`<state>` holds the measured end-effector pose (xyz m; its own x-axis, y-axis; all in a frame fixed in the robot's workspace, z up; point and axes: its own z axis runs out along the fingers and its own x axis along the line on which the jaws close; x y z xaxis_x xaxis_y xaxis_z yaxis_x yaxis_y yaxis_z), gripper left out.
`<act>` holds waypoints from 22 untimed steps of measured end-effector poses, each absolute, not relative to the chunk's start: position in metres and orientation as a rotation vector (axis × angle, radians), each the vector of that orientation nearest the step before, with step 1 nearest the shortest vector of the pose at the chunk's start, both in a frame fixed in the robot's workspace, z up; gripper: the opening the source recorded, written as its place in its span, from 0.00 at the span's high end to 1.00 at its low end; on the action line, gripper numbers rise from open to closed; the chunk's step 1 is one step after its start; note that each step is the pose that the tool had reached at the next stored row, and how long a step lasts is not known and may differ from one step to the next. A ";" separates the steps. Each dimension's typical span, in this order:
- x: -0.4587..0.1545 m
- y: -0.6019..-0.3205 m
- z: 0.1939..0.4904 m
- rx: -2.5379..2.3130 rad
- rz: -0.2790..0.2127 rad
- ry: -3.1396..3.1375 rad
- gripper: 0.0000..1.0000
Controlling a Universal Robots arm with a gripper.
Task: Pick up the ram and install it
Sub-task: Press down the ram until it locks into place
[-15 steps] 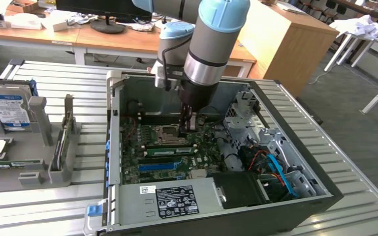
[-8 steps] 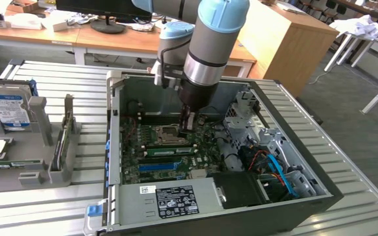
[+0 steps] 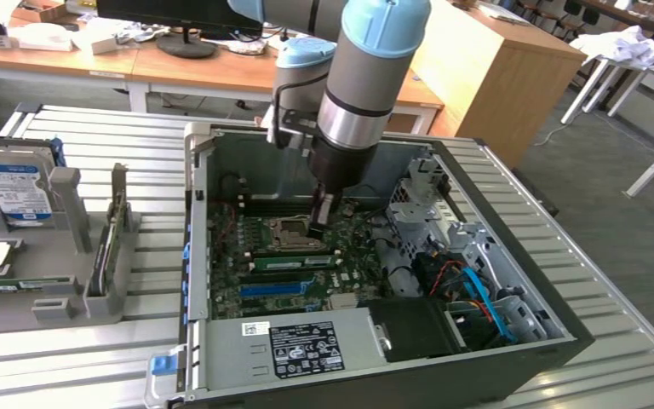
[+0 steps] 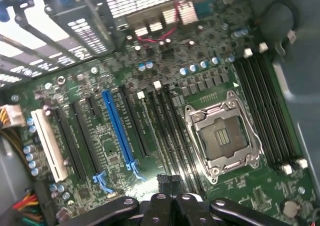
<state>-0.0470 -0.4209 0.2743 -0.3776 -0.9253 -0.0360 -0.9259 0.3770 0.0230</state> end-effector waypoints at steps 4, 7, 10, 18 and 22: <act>-0.047 -0.421 0.274 -1.661 0.060 2.644 0.89; -0.047 -0.421 0.274 -1.596 0.060 2.683 0.89; -0.047 -0.421 0.273 -1.533 0.059 2.719 0.89; -0.047 -0.421 0.272 -1.355 0.057 2.809 0.89; -0.047 -0.421 0.272 -1.258 0.056 2.852 0.89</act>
<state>-0.0471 -0.4209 0.2719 -0.6740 -0.7379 -0.0361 -0.7387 0.6736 0.0230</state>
